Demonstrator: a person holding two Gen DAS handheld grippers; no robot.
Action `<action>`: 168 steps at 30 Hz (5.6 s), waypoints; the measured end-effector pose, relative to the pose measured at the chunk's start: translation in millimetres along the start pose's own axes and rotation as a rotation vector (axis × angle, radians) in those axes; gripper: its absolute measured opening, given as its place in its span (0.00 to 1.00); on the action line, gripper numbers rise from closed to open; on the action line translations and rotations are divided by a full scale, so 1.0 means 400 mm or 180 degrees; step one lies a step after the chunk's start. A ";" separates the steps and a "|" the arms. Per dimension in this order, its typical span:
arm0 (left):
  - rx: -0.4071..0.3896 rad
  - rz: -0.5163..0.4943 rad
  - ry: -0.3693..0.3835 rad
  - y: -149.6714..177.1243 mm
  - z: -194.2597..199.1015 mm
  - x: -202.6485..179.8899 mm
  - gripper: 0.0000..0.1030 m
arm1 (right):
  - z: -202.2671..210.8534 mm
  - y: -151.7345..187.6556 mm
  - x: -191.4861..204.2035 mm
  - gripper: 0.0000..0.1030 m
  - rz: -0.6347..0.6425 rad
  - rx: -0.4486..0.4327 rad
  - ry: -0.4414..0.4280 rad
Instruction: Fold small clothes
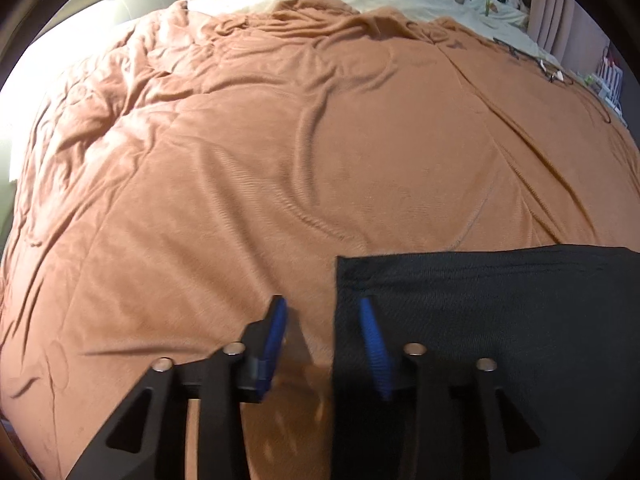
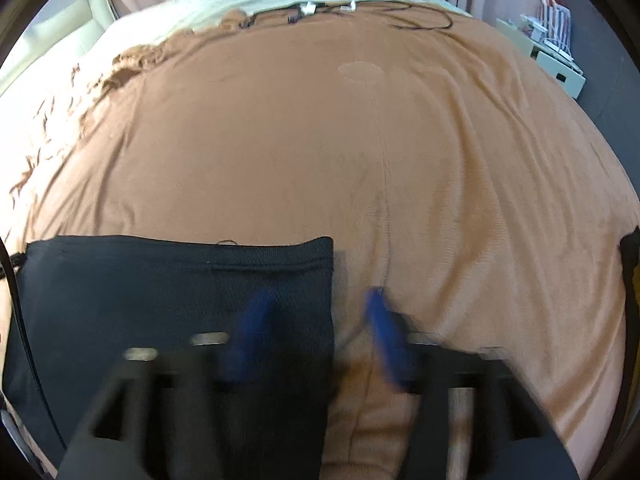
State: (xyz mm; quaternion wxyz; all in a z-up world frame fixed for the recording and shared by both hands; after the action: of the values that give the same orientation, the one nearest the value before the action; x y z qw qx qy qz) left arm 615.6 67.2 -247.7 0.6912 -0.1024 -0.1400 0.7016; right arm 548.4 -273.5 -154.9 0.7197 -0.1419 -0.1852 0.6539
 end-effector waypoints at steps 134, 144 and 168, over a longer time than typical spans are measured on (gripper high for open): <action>0.0157 0.1472 0.2426 0.620 0.202 0.016 0.29 | 0.181 0.432 0.379 0.46 0.0168 0.0097 -0.1140; 0.0038 0.1533 0.2144 0.599 0.188 0.035 0.12 | 0.104 0.400 0.497 0.21 0.0579 0.0426 -0.1027; 0.0046 0.2014 0.2358 0.618 0.182 0.064 0.09 | -0.064 0.094 0.565 0.13 0.0648 0.0372 -0.0441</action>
State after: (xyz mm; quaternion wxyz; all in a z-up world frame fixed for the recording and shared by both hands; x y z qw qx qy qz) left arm 357.9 87.5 -261.4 0.4480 -0.3780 0.1583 0.7946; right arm 543.9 -44.0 -176.1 0.6421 -0.0723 -0.1806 0.7415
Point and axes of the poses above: each gripper's, at about its wrist camera, not at the fingertips, and z roughly against the way its jaws point, x to its left, y to its underside, the point moved 10 cm from there along -z, roughly the way its jaws point, and after that the axes turned 10 degrees about x, right-handed, at the moved point
